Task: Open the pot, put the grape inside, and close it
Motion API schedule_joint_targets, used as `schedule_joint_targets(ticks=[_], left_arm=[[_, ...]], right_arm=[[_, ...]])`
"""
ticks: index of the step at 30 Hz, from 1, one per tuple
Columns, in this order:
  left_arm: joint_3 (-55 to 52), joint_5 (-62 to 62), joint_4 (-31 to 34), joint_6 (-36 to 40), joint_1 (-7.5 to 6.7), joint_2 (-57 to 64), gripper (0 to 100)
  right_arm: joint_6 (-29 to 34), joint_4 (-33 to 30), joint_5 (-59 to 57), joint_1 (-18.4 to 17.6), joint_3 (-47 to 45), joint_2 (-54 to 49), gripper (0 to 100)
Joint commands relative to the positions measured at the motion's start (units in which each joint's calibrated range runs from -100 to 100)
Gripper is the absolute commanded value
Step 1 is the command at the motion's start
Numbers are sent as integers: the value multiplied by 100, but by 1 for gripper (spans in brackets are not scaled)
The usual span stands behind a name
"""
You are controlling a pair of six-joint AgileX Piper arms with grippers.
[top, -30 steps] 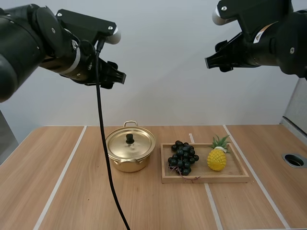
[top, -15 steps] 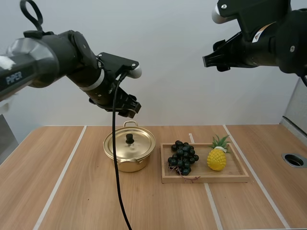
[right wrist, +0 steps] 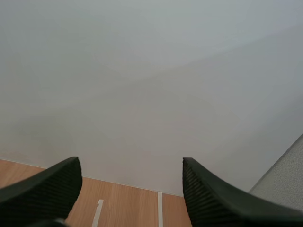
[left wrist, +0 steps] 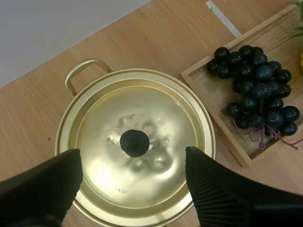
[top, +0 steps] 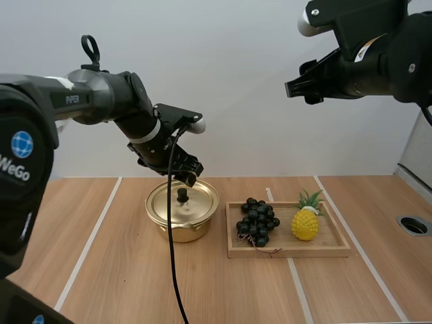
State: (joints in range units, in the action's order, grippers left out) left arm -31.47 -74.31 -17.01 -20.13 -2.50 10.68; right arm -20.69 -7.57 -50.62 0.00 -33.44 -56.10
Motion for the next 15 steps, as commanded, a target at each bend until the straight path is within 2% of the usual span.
schedule_joint_targets(ticks=[1, 15], left_arm=[[0, 312, -30, -70, -19, -249, 100], [38, 1021, -252, -210, -29, -1151, 100]], right_arm=[[-57, 47, 34, 19, 35, -28, 100], [-56, 47, 0, 19, 35, -28, 100]])
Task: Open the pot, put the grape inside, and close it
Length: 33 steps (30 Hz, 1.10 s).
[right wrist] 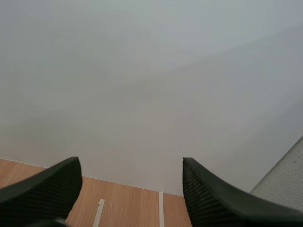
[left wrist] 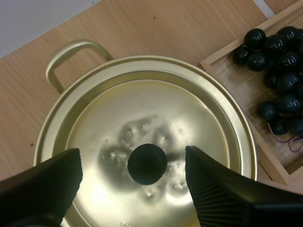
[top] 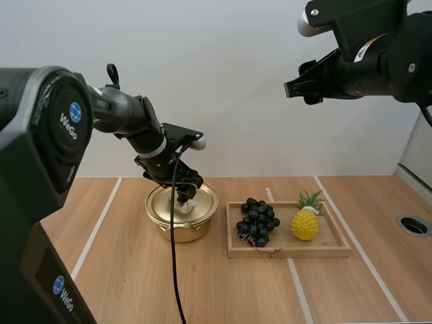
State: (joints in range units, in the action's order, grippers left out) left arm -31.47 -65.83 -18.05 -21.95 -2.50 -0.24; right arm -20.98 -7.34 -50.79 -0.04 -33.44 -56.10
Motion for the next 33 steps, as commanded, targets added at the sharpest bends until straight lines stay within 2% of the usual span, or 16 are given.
schedule_joint_targets(ticks=[1, 7, 19, 33], left_arm=[[51, 199, -133, -28, -53, -108, 100], [64, 237, -91, -28, -245, -157, 100], [64, 258, 363, 123, -245, -157, 100], [64, 262, 391, 123, -245, -157, 100]], right_arm=[[-27, 24, 18, 23, 35, -28, 100], [-27, 24, 1, 23, 35, -28, 100], [-27, 24, -53, 23, 35, -28, 100], [-27, 24, -72, 23, 35, -28, 100]])
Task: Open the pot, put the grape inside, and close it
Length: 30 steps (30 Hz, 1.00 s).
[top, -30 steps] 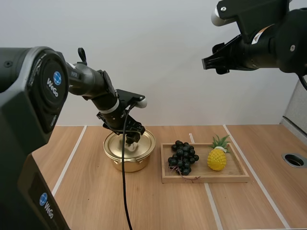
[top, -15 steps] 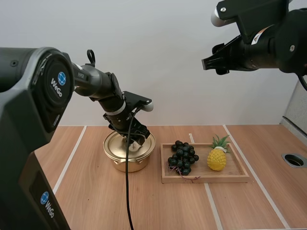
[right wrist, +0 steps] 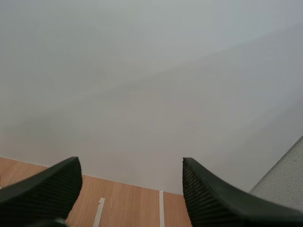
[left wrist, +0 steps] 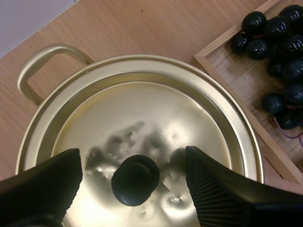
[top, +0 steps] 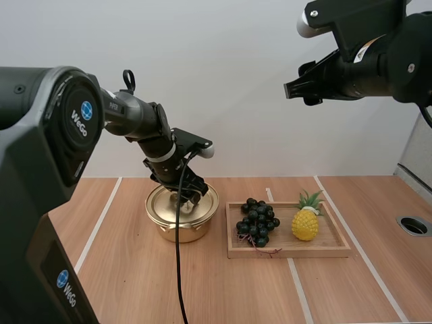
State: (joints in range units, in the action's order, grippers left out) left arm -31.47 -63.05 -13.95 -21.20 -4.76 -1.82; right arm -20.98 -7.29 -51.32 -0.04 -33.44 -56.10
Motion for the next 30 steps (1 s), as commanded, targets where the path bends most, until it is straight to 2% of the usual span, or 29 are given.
schedule_joint_targets(ticks=[1, 2, 3, 4, 6, 7, 20, 30], left_arm=[[64, -35, -18, 86, -18, 1, 100], [64, -35, -6, 179, -18, 1, 100], [81, -35, 7, 258, -18, 1, 91], [97, -35, 7, 312, -18, 1, 71], [127, -35, 14, 362, -18, 1, 11], [142, -49, 45, 354, -18, 1, 1], [395, -409, 112, 496, -18, 193, 0], [1357, -723, 288, 653, -18, 1954, 0]], right_arm=[[-27, 19, -19, 23, 35, -28, 100], [-27, 19, -19, 23, 35, -28, 100], [-27, 19, -19, 23, 35, -28, 100], [-27, 19, -19, 23, 35, -28, 100], [-27, 19, -19, 23, 35, -28, 100], [-27, 19, -19, 23, 35, -28, 100], [-27, 19, -19, 23, 35, -28, 100], [-27, 189, -17, 23, 35, -28, 100]])
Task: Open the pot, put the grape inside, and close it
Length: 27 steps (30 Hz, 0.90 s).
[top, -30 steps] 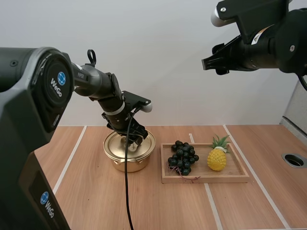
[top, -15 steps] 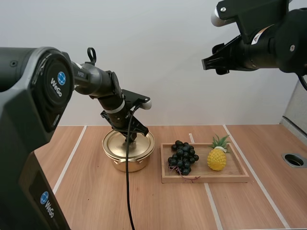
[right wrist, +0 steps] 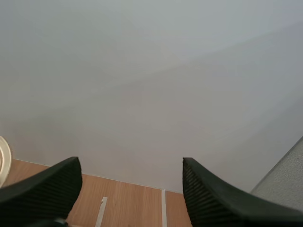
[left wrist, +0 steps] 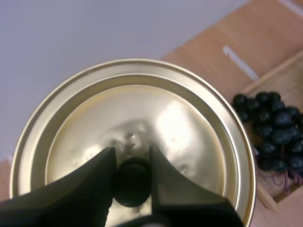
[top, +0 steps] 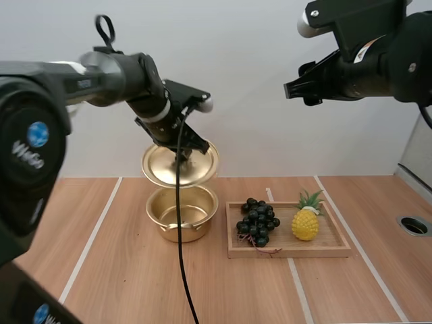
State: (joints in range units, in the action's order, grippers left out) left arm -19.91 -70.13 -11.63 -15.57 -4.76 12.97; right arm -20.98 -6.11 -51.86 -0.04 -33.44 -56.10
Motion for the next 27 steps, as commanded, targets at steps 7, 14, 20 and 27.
schedule_joint_targets(ticks=[7, 14, 20, 27], left_arm=[[471, 827, 361, 90, -18, 1867, 0], [1058, 1491, 402, 90, -18, 2967, 0], [1802, 1726, 416, 214, -18, 3503, 0], [2989, 2240, 416, 321, -18, 3769, 0]], right_arm=[[-27, 344, -56, 23, 35, -28, 100], [-47, 675, -482, 23, 35, 259, 100], [-197, 1385, -766, 23, 35, 690, 100], [-471, 2101, -1265, 23, 41, 1209, 100]])
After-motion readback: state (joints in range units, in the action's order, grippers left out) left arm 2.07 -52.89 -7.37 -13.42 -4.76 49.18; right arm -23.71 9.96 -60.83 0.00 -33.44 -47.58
